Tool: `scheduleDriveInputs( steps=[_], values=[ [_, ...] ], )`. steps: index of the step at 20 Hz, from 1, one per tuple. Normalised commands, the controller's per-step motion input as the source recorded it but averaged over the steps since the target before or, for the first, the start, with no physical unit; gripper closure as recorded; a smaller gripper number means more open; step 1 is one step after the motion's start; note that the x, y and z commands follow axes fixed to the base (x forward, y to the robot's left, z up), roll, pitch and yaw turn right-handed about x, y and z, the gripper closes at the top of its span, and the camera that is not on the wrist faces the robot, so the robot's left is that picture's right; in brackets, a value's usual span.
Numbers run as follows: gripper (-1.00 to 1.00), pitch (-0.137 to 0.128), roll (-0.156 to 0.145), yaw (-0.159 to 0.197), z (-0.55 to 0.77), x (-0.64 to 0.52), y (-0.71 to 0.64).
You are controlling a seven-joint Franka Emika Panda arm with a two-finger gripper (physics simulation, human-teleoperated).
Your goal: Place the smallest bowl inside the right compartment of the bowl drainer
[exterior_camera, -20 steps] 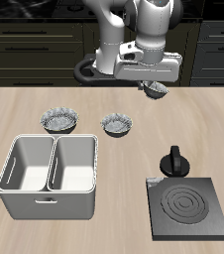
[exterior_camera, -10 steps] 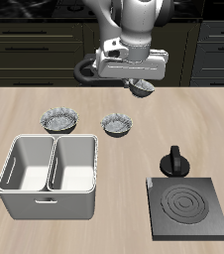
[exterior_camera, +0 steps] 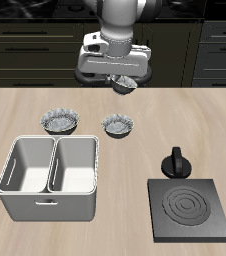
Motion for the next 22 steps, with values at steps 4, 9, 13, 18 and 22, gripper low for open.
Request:
scheduleDriveInputs(
  steps=[4, 9, 13, 18, 22],
  values=[
    [1.0, 0.026, -0.012, -0.013, 0.06, 0.12, -0.43],
    [1.0, -0.01, 0.005, 0.047, 0.11, 0.09, -0.32],
    [1.0, 0.025, 0.016, 0.077, 0.11, 0.21, -0.39],
    [1.0, -0.016, 0.006, 0.031, 0.25, 0.13, -0.42],
    [1.0, 0.014, 0.002, 0.025, 0.16, 0.16, -0.47]
  ],
)
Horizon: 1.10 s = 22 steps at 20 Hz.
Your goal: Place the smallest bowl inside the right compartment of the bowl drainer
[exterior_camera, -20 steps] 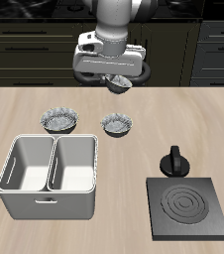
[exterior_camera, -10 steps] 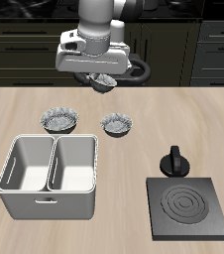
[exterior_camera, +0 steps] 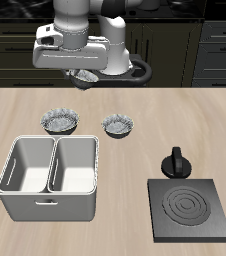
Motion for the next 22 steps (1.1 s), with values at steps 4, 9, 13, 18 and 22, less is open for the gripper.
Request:
scheduleDriveInputs(
  steps=[4, 9, 13, 18, 22],
  values=[
    [1.0, 0.016, -0.056, 0.014, 0.07, 0.16, -0.46],
    [1.0, 0.04, -0.012, -0.046, 0.07, 0.33, -0.5],
    [1.0, 0.011, -0.066, 0.019, 0.02, 0.27, -0.35],
    [1.0, -0.026, -0.005, -0.011, 0.15, 0.2, -0.14],
    [1.0, -0.04, 0.01, 0.001, 0.2, 0.25, -0.09]
  ],
)
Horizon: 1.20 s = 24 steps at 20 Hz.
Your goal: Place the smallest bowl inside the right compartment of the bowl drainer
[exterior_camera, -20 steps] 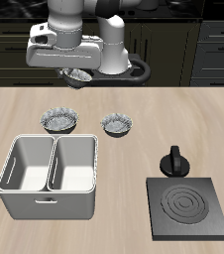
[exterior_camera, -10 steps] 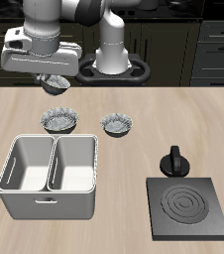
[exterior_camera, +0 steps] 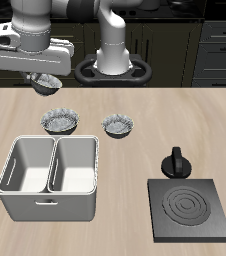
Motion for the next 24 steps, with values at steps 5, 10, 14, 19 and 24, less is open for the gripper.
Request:
scheduleDriveInputs(
  steps=[5, 10, 14, 19, 24],
  values=[
    [1.0, 0.013, -0.008, -0.01, 0.09, 0.33, -0.14],
    [1.0, 0.007, -0.005, -0.056, 0.12, 0.38, -0.18],
    [1.0, -0.038, -0.02, -0.02, 0.16, 0.26, -0.15],
    [1.0, -0.022, 0.018, 0.026, 0.06, 0.28, -0.01],
    [1.0, -0.004, 0.032, 0.017, 0.05, 0.21, 0.13]
  ],
)
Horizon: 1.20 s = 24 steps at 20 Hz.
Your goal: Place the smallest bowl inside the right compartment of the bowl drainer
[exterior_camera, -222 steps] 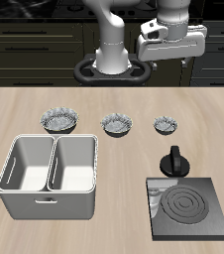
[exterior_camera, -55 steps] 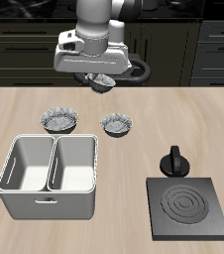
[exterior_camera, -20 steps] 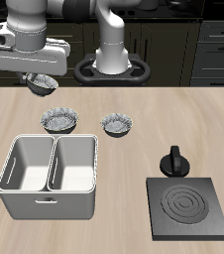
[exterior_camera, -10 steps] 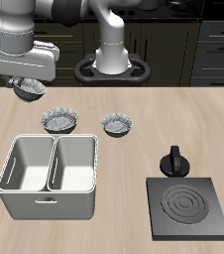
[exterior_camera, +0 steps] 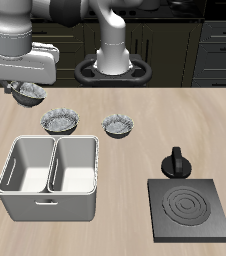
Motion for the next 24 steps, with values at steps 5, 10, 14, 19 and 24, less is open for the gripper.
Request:
scheduleDriveInputs(
  steps=[5, 10, 14, 19, 24],
  values=[
    [1.0, -0.012, -0.006, 0.007, 0.12, 0.31, -0.04],
    [1.0, -0.006, -0.036, -0.008, 0.05, 0.24, -0.09],
    [1.0, 0.016, -0.019, -0.008, -0.14, 0.21, -0.02],
    [1.0, 0.024, -0.005, -0.019, -0.19, 0.07, -0.03],
    [1.0, 0.011, 0.035, -0.007, -0.22, 0.05, 0.01]
  ],
)
